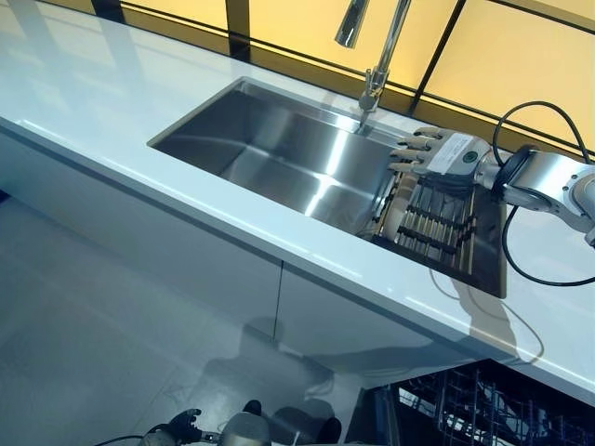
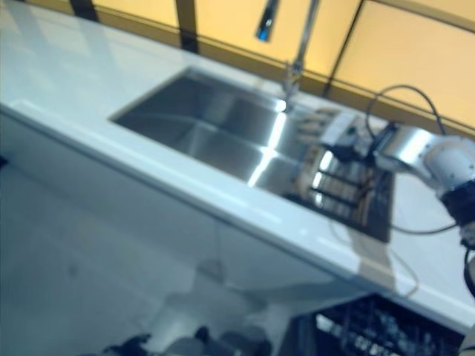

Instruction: Take plates into dishwasher

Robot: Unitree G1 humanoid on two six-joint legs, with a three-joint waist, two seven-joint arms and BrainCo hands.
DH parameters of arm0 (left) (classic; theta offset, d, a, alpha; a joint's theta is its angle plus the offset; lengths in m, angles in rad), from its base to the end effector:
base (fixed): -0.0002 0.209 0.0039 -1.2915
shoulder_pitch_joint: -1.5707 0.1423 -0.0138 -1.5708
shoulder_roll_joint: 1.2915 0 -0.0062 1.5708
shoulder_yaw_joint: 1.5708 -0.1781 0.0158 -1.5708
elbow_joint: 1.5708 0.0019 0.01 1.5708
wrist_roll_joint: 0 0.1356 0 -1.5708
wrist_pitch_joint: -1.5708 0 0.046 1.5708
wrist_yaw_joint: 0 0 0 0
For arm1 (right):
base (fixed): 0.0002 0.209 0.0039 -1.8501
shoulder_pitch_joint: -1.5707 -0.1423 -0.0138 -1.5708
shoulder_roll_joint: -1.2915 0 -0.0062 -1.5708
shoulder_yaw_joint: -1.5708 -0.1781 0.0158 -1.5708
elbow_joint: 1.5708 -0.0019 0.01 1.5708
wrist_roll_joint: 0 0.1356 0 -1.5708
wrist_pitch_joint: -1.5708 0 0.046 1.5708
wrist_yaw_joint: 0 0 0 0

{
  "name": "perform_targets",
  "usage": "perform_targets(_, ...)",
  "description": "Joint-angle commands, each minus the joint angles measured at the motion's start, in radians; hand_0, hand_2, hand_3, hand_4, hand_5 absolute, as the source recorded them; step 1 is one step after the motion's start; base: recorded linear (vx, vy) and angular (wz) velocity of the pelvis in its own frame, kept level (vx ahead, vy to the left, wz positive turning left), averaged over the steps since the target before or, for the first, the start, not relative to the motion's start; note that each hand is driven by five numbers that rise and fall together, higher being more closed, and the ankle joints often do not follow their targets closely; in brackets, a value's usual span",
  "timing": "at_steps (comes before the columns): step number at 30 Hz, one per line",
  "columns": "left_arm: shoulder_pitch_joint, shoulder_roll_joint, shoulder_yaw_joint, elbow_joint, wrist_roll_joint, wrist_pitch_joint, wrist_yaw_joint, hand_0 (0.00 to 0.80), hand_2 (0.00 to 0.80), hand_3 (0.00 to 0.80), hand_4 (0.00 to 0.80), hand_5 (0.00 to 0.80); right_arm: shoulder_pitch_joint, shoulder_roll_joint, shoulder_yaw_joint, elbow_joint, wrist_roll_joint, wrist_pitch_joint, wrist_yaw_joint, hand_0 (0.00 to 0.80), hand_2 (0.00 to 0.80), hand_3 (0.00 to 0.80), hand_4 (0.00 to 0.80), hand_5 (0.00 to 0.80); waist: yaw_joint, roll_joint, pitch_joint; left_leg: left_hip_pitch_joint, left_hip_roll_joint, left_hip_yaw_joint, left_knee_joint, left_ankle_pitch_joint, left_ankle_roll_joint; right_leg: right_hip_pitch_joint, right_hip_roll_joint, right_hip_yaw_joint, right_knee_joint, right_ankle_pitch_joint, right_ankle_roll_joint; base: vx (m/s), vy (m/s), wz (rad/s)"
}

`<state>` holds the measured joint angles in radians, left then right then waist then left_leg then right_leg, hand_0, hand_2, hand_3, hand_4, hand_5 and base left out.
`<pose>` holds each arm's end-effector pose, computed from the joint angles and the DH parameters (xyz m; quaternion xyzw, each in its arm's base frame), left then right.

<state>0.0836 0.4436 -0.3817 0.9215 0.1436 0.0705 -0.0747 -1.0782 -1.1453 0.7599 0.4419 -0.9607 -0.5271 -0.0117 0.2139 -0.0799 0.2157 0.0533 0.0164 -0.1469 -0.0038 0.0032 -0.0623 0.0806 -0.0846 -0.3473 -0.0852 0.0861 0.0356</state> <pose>0.0823 0.2535 -0.0859 0.3095 0.5331 -0.1244 0.7775 0.2990 -0.2482 0.2519 -0.8955 -0.2051 0.1760 0.3536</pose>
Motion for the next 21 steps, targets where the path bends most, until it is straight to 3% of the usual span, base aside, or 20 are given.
perform_targets(1,-0.035,0.023,-0.068,-0.016,0.046,-0.029,-0.012,0.000,0.000,0.000,0.000,0.000,-0.129,-0.011,0.037,0.026,0.010,0.081,-0.035,0.000,0.000,0.000,0.000,0.000,0.036,-0.004,0.012,-0.092,0.017,0.049,0.039,0.048,-0.006,0.019,0.026,-0.011,0.100,-0.103,0.009,-0.008,-0.059,0.05)
perform_targets(11,-0.048,0.045,-0.080,-0.055,0.036,-0.034,-0.022,0.000,0.000,0.000,0.000,0.000,-0.174,0.016,0.076,0.052,0.022,0.109,-0.052,0.000,0.000,0.000,0.000,0.000,0.029,0.014,0.050,-0.119,0.024,0.044,0.047,0.058,-0.007,-0.019,0.026,-0.003,0.128,-0.108,0.004,-0.025,-0.050,0.04)
perform_targets(21,-0.034,0.066,-0.070,-0.072,0.020,-0.034,-0.018,0.000,0.000,0.000,0.000,0.000,-0.219,0.044,0.137,0.107,0.044,0.119,-0.084,0.000,0.000,0.000,0.000,0.000,0.015,0.009,0.047,-0.124,0.040,0.061,0.037,0.064,-0.006,-0.038,0.037,0.033,0.127,-0.106,0.002,-0.007,-0.043,-0.02)
